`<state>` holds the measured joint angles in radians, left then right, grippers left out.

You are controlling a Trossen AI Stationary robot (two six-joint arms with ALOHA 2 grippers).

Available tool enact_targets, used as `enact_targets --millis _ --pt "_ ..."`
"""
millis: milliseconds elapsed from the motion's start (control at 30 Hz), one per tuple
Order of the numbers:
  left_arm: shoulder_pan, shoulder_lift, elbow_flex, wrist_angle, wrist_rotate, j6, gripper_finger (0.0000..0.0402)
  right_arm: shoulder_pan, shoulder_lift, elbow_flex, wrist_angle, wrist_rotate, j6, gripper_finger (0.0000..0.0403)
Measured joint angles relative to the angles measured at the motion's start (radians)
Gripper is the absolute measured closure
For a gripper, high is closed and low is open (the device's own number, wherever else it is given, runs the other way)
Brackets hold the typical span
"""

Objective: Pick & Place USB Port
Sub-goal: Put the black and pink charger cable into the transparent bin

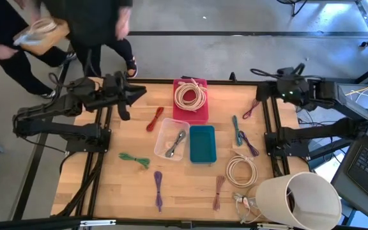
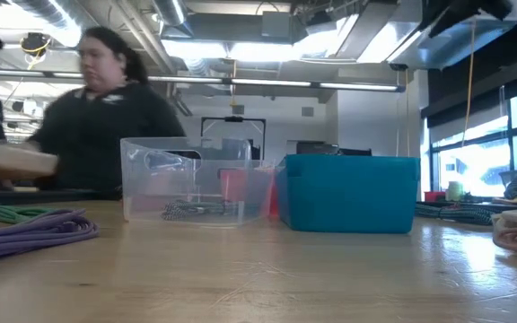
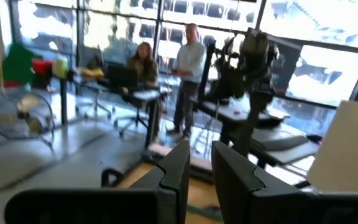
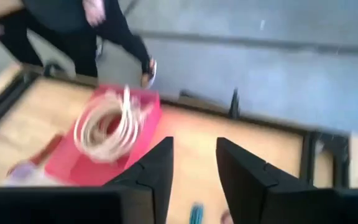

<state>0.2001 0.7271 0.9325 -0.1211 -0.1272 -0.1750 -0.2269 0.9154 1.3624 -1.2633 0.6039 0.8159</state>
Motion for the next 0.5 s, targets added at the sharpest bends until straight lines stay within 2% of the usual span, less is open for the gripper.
enact_targets --millis 100,200,333,500 --pt "0.000 -0.012 0.000 0.019 -0.013 0.029 0.0343 -0.090 0.031 0.000 -0.009 -0.131 -0.015 0.0299" --pt "0.000 -0.024 0.000 0.020 -0.012 0.029 0.0343 -0.170 0.083 0.000 -0.083 -0.215 -0.036 0.0314" --pt "0.000 -0.025 0.000 0.015 -0.011 0.030 0.0343 -0.240 0.148 0.000 -0.192 -0.242 -0.031 0.0322" --pt "0.001 -0.025 0.000 0.013 -0.016 0.032 0.0343 -0.274 0.198 0.000 -0.205 -0.301 0.004 0.0311"
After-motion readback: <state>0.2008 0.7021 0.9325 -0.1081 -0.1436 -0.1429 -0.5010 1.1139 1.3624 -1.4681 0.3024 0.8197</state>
